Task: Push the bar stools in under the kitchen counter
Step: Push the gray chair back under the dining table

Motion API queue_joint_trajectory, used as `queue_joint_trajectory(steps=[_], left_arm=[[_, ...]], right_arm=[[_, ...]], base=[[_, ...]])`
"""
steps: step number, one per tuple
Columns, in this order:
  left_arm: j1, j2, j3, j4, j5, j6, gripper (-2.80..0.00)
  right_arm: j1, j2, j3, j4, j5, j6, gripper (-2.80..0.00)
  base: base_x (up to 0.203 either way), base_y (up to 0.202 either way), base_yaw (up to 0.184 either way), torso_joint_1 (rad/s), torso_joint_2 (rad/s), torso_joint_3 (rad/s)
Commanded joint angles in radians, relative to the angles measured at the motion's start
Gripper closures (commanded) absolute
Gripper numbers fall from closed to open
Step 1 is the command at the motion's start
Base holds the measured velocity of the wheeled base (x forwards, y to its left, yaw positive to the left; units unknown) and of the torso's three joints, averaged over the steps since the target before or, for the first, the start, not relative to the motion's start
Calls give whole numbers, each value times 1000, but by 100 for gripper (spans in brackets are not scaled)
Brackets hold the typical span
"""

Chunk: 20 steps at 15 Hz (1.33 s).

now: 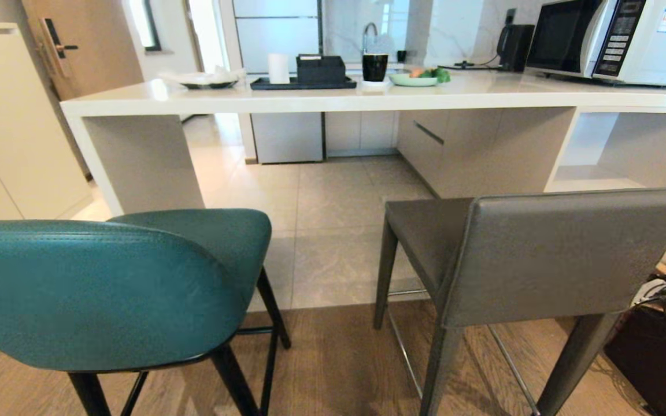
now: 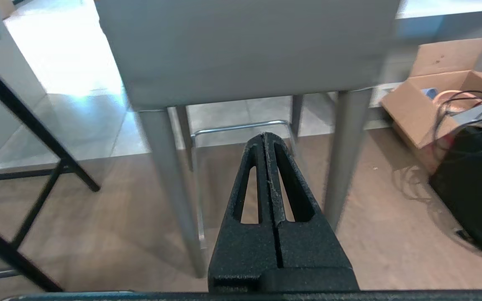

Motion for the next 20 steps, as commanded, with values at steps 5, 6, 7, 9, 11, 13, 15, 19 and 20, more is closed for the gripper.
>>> queue_joint_trajectory(steps=[5, 6, 7, 9, 11, 13, 15, 19, 20], left_arm=[[0, 1, 0, 1, 1, -1, 0], [0, 1, 0, 1, 1, -1, 0], [0, 1, 0, 1, 2, -1, 0], [0, 1, 0, 1, 1, -1, 0], [0, 1, 0, 1, 2, -1, 0], [0, 1, 0, 1, 1, -1, 0], [0, 1, 0, 0, 2, -1, 0], [0, 1, 0, 1, 2, -1, 0], [0, 1, 0, 0, 2, -1, 0]], right_arm=[[1, 1, 2, 1, 0, -1, 0], [1, 1, 2, 1, 0, 1, 0], [1, 1, 2, 1, 0, 0, 0], [-1, 1, 2, 1, 0, -1, 0], [1, 1, 2, 1, 0, -1, 0], [1, 1, 2, 1, 0, -1, 0], [-1, 1, 2, 1, 0, 0, 0], [1, 1, 2, 1, 0, -1, 0], [-1, 1, 2, 1, 0, 1, 0]], base=[[0, -189, 3, 4, 1, 3], [0, -188, 2, 4, 7, 1], [0, -186, 3, 5, 5, 2], [0, -188, 2, 1, 6, 2], [0, -187, 1, 2, 1, 1], [0, -186, 1, 2, 3, 2], [0, -190, 2, 1, 2, 1], [0, -188, 0, 2, 1, 2], [0, -183, 1, 6, -2, 6]])
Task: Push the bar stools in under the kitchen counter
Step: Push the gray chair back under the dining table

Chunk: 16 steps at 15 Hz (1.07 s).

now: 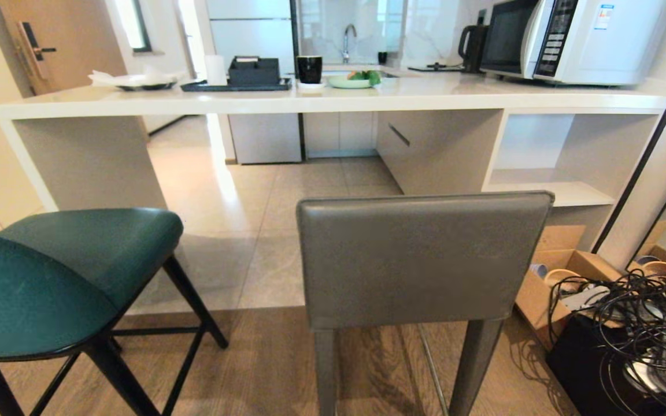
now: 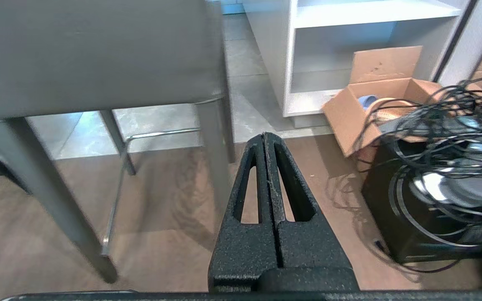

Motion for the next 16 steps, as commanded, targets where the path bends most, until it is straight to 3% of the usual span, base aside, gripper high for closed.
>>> queue_joint_trajectory(steps=[1, 9, 16], left_arm=[[0, 1, 0, 1, 1, 0, 0], [0, 1, 0, 1, 0, 0, 0], [0, 1, 0, 1, 1, 0, 0]], right_arm=[[0, 1, 2, 1, 0, 1, 0], [0, 1, 2, 1, 0, 1, 0], [1, 1, 2, 1, 1, 0, 0]], base=[[0, -183, 2, 0, -1, 2], [0, -177, 2, 6, 1, 2], [0, 0, 0, 0, 0, 0]])
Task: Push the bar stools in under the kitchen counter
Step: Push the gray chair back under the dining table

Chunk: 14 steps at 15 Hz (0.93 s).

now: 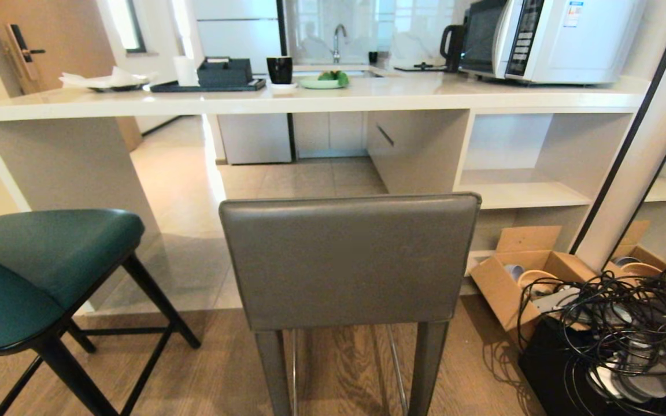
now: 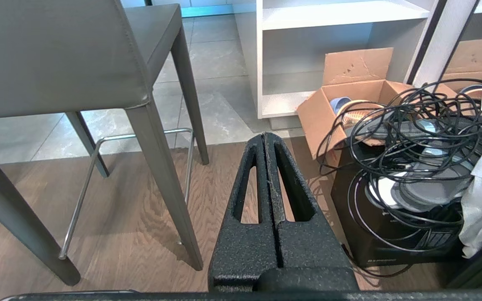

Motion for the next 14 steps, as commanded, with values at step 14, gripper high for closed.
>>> queue_joint_trajectory(steps=[14], left_arm=[[0, 1, 0, 1, 0, -1, 0]], right_arm=[[0, 1, 2, 0, -1, 0, 0]], base=[[49, 0, 0, 0, 0, 0]])
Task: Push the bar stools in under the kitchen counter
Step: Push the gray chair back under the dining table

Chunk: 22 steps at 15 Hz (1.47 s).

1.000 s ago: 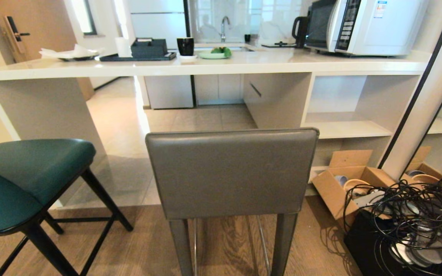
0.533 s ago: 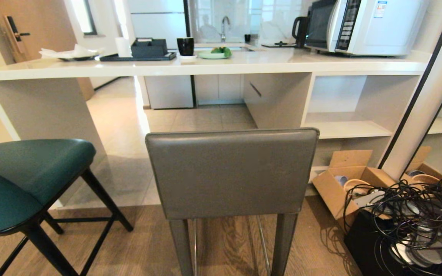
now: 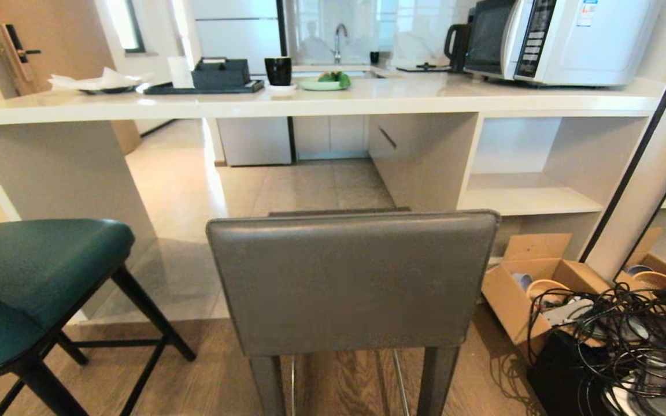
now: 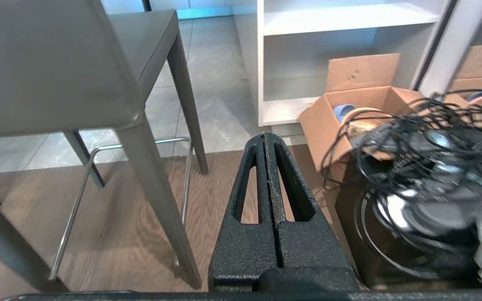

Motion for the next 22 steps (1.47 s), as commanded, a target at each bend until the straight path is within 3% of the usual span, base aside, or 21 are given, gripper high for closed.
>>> queue_joint_trajectory(steps=[1, 4, 22], left_arm=[[0, 1, 0, 1, 0, -1, 0], [0, 1, 0, 1, 0, -1, 0], [3, -1, -10, 6, 3, 7, 0]], right_arm=[[-1, 1, 2, -1, 0, 0, 0], [0, 1, 2, -1, 0, 0, 0], [-1, 5, -4, 15, 1, -4, 0]], base=[[193, 0, 3, 5, 7, -3], [170, 0, 3, 1, 3, 3], [0, 0, 0, 0, 0, 0]])
